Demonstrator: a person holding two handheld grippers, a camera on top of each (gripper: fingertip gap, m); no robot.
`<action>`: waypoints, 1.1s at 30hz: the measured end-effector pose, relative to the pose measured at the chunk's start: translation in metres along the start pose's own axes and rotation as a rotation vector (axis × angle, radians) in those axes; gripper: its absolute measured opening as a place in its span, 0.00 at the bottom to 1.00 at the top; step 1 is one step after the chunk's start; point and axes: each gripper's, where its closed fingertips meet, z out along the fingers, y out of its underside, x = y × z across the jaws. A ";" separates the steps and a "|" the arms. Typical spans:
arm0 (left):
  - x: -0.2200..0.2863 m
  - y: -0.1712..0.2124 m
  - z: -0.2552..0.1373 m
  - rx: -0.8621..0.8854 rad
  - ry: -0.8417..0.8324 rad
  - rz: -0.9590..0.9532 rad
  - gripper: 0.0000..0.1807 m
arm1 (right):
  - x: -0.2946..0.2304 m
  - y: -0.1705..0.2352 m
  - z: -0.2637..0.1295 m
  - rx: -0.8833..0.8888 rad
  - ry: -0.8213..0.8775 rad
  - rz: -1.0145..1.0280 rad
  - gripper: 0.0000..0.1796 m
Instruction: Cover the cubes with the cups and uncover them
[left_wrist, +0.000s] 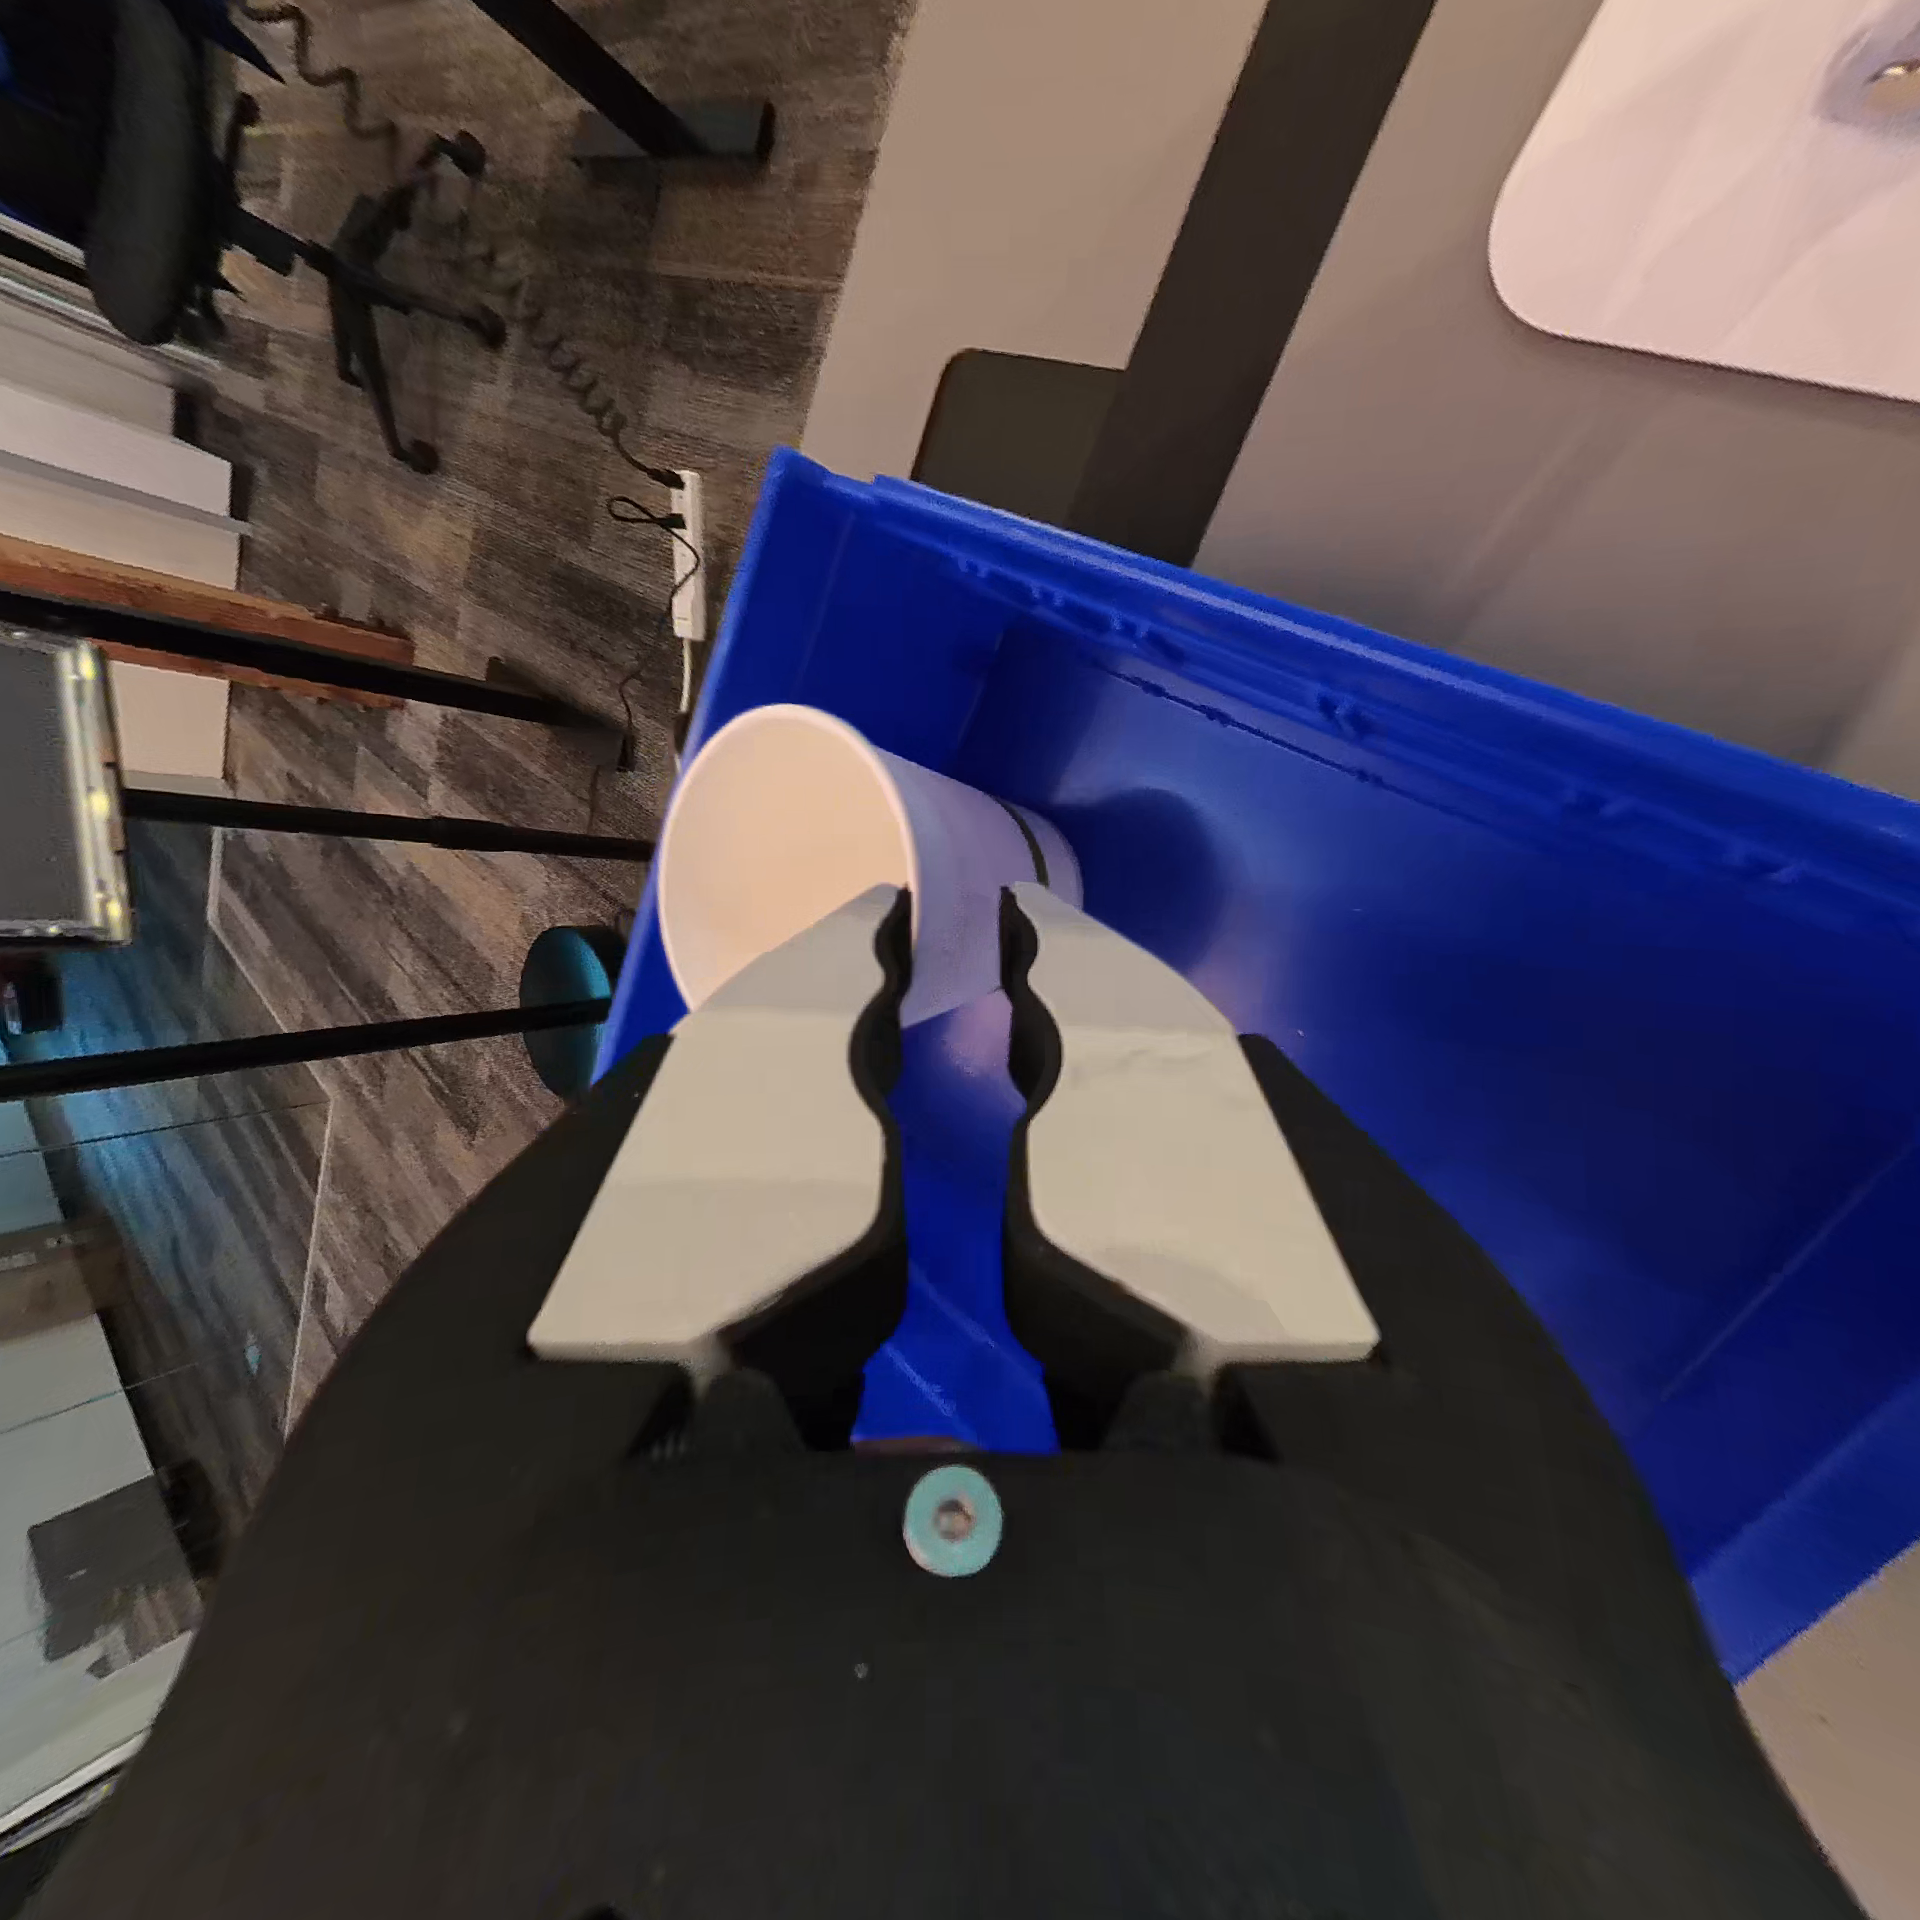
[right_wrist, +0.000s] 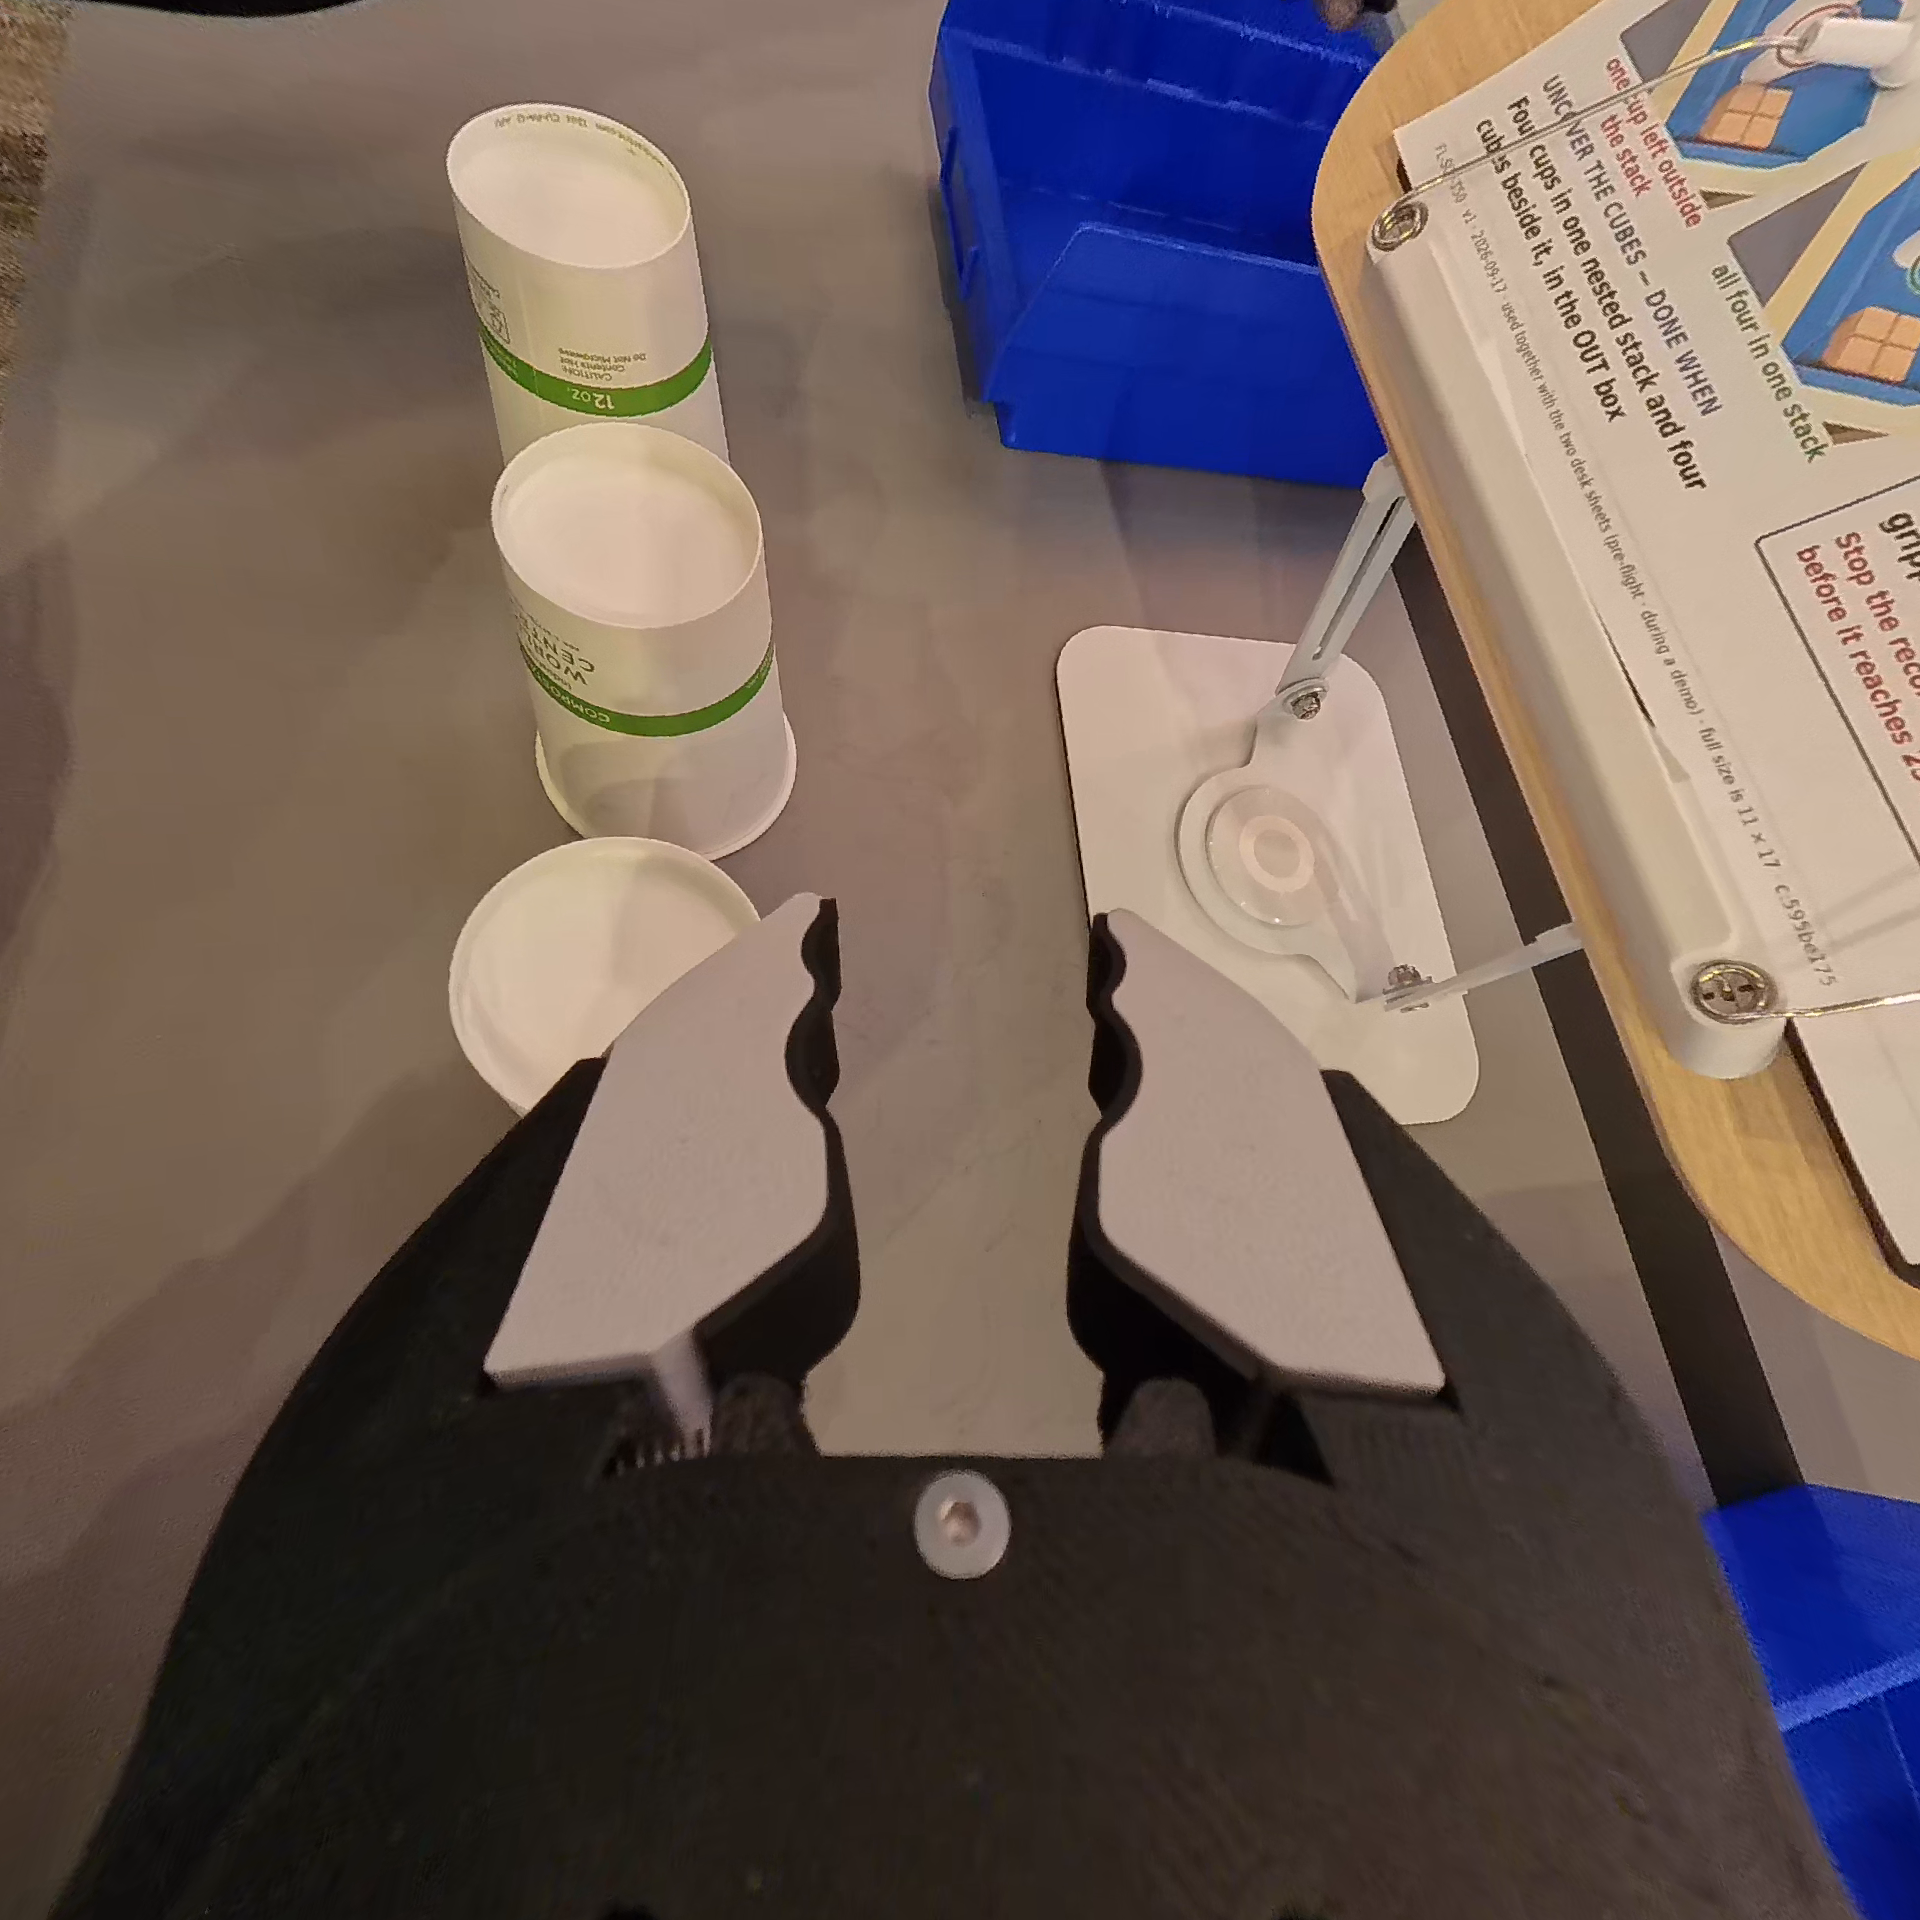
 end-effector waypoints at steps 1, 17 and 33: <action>-0.004 0.000 -0.001 0.007 -0.011 -0.007 0.11 | 0.000 0.000 0.000 0.001 -0.001 0.001 0.26; -0.004 0.038 0.041 -0.147 0.071 -0.057 0.01 | 0.002 0.006 0.006 -0.012 -0.013 0.015 0.26; 0.010 -0.033 -0.170 0.509 -0.172 -0.236 0.01 | -0.015 -0.072 -0.008 0.241 -0.073 0.014 0.37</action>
